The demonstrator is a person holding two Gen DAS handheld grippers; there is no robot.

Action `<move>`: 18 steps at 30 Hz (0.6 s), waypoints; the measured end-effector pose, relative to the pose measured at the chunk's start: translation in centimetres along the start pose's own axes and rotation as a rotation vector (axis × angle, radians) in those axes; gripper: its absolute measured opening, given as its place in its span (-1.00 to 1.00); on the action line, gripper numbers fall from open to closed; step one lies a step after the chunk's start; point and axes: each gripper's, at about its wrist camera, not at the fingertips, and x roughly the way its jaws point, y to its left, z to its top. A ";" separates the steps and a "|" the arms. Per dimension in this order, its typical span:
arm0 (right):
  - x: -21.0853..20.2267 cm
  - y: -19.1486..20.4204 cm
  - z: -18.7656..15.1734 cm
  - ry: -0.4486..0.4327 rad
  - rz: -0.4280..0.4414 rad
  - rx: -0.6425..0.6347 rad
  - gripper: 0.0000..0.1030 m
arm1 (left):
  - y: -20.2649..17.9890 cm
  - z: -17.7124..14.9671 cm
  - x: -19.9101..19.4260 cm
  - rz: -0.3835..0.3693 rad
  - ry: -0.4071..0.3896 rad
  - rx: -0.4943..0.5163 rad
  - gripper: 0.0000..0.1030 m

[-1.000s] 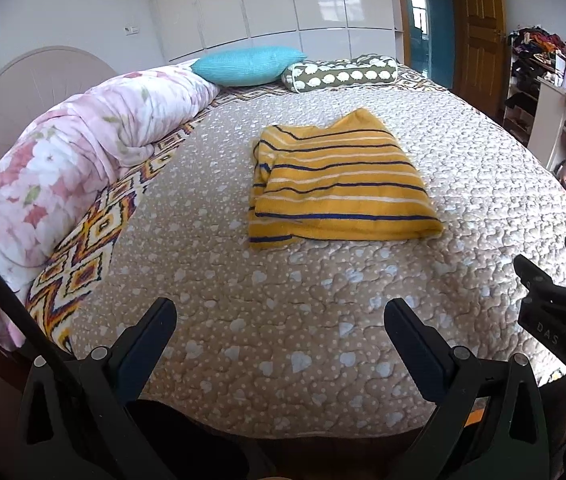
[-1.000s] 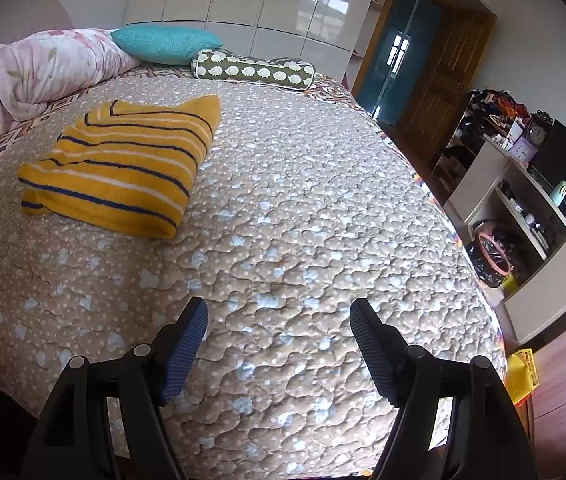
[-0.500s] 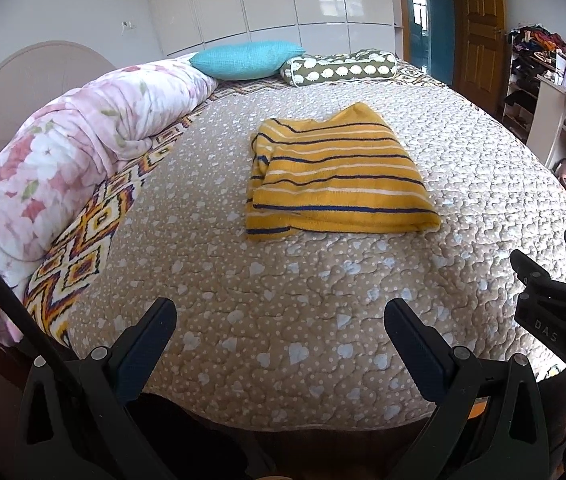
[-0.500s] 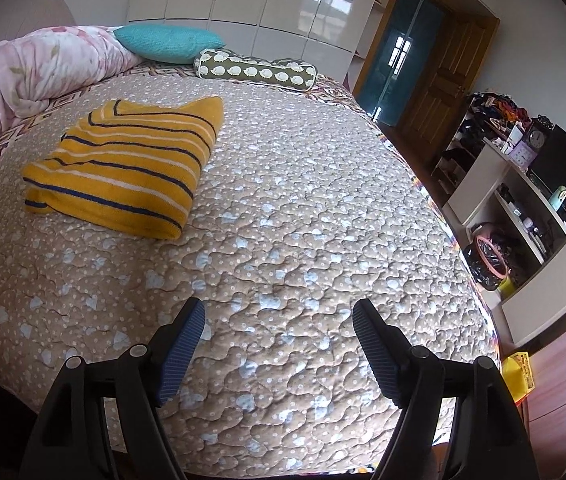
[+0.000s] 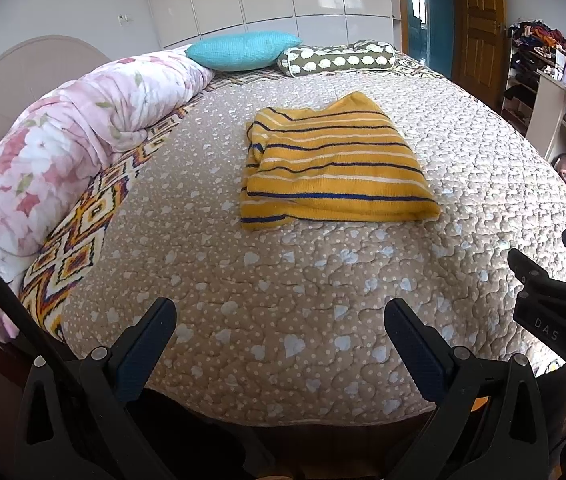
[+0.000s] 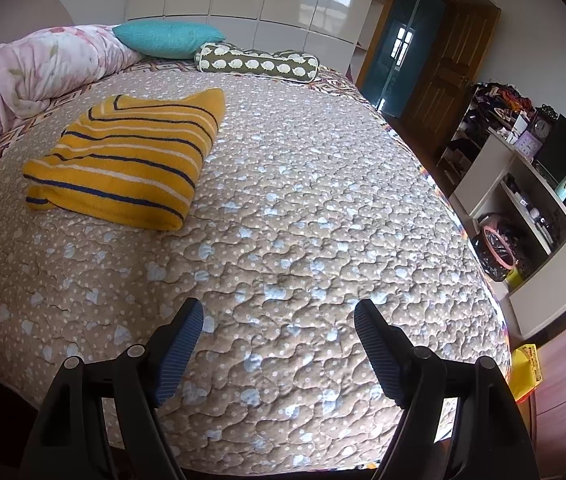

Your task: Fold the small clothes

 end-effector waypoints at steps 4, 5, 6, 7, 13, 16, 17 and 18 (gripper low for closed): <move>0.2 0.0 -0.1 0.010 0.014 0.005 0.59 | 0.0 -0.2 0.3 -0.005 0.012 0.000 1.00; 0.3 -0.1 -0.1 0.011 0.018 0.007 0.59 | -0.1 -0.2 0.4 -0.005 0.014 0.000 1.00; 0.4 -0.1 -0.2 0.013 0.020 0.008 0.60 | -0.1 -0.2 0.4 -0.006 0.016 0.000 1.00; 0.4 -0.1 -0.2 0.014 0.022 0.009 0.60 | 0.0 -0.2 0.5 -0.008 0.018 -0.002 1.00; 0.5 0.0 -0.3 0.018 0.029 0.009 0.60 | 0.0 -0.3 0.7 -0.014 0.028 -0.005 1.00; 0.3 0.2 -0.3 0.012 0.040 0.013 0.60 | 0.0 -0.3 1.0 -0.016 0.039 -0.009 1.00; 0.3 0.1 -0.3 0.009 0.043 0.014 0.60 | 0.1 -0.3 1.1 -0.018 0.043 -0.011 1.00; 0.2 0.1 -0.2 0.003 0.048 0.017 0.60 | 0.1 -0.4 1.2 -0.018 0.048 -0.014 1.00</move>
